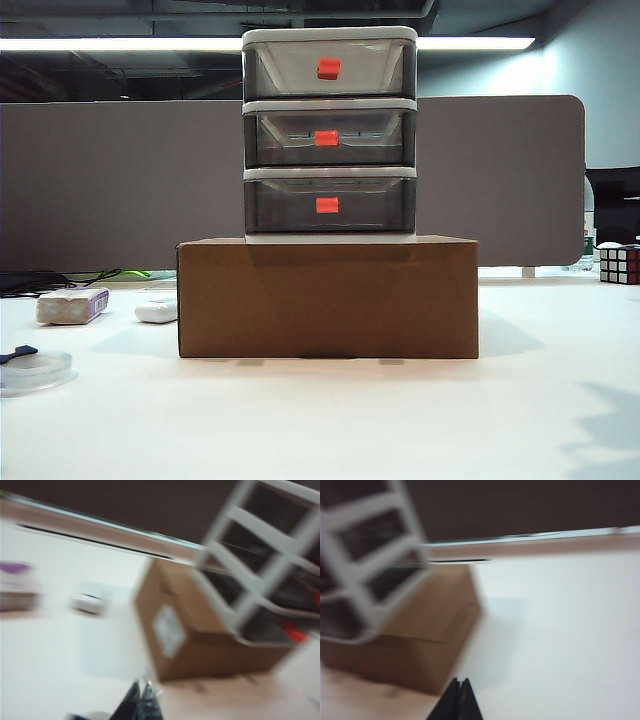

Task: Open the third layer of the drawer on the table, pick up the transparent tape on the table and put it in, and finally close the drawer.

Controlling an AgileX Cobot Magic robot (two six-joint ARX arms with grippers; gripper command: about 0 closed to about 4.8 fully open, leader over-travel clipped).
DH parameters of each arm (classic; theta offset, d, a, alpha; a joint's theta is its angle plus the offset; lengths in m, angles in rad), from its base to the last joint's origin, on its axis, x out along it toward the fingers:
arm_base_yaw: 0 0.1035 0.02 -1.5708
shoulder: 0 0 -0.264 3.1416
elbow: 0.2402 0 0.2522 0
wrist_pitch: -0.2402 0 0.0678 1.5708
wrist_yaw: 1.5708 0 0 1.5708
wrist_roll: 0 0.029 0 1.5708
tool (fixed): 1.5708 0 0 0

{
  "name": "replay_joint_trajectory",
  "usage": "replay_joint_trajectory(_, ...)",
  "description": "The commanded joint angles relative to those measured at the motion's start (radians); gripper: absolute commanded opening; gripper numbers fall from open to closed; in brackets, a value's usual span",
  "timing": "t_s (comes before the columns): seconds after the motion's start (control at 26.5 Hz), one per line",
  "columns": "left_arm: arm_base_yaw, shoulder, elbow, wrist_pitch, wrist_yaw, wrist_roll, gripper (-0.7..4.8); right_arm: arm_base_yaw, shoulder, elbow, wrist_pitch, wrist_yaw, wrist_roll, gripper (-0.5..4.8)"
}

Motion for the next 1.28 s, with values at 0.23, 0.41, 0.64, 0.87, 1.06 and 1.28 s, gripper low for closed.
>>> replay_joint_trajectory(0.23,-0.460,0.001,0.006,0.140,-0.209,0.003,-0.05,0.120,-0.001,-0.003,0.091,-0.165,0.098,-0.05)
replay_joint_trajectory(0.41,-1.058,0.047,0.005,0.190,-0.924,0.082,-0.05,0.282,0.021,0.040,-0.021,0.017,0.114,-0.06)
replay_joint_trajectory(0.64,-1.272,0.228,0.005,0.372,-1.138,0.099,-0.05,0.357,0.138,0.106,-0.011,0.072,0.062,-0.06)
replay_joint_trajectory(0.87,-1.266,0.658,0.032,0.778,-1.130,0.121,-0.05,0.376,0.350,0.204,0.058,0.072,0.018,-0.05)
replay_joint_trajectory(1.06,-1.267,1.012,0.148,0.951,-1.112,0.126,-0.05,0.384,0.451,0.257,0.087,0.041,0.006,-0.05)
replay_joint_trajectory(1.28,-1.267,1.333,0.320,1.002,-1.044,0.128,-0.04,0.399,0.481,0.283,0.087,-0.023,-0.023,-0.06)
